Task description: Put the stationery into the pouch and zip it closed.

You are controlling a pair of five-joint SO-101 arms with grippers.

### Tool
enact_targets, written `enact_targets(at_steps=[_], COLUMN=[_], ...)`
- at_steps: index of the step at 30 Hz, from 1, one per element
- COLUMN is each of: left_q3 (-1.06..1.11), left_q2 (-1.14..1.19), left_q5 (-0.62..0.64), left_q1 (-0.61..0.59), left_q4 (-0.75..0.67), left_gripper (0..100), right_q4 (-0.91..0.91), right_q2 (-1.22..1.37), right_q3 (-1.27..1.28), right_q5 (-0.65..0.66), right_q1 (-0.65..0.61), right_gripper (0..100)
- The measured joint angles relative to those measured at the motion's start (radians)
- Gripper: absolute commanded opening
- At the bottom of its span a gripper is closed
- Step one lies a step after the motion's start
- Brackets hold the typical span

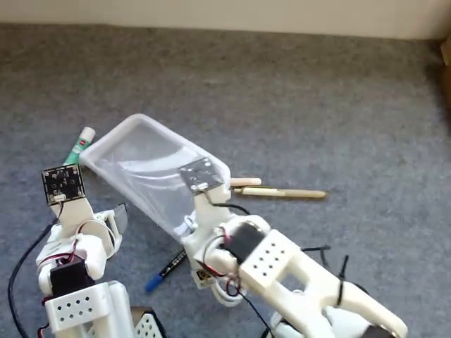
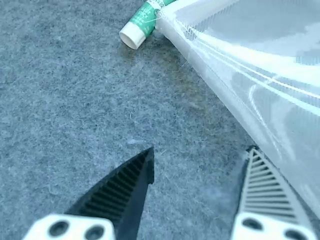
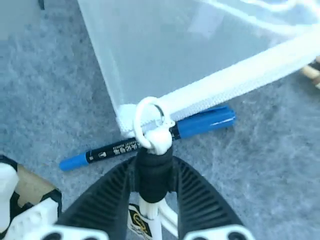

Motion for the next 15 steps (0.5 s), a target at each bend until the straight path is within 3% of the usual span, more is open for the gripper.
enact_targets(at_steps=[5, 10, 15], left_q3=[0.0, -0.011, -0.109], left_q2=[0.0, 0.0, -0.002], left_q5=[0.0, 0.0, 0.0], left_q1=[0.0, 0.0, 0.046], left_q4=[0.0, 0.003, 0.114], left_gripper=[28, 36, 37], right_q4=[-0.103, -0.175, -0.219], right_q2=[-0.12, -0.226, -0.327], right_q3=[0.091, 0.167, 0.226], right_q5=[0.0, 0.0, 0.0], right_q1=[0.025, 0.025, 0.044], right_gripper=[0.4, 0.4, 0.4])
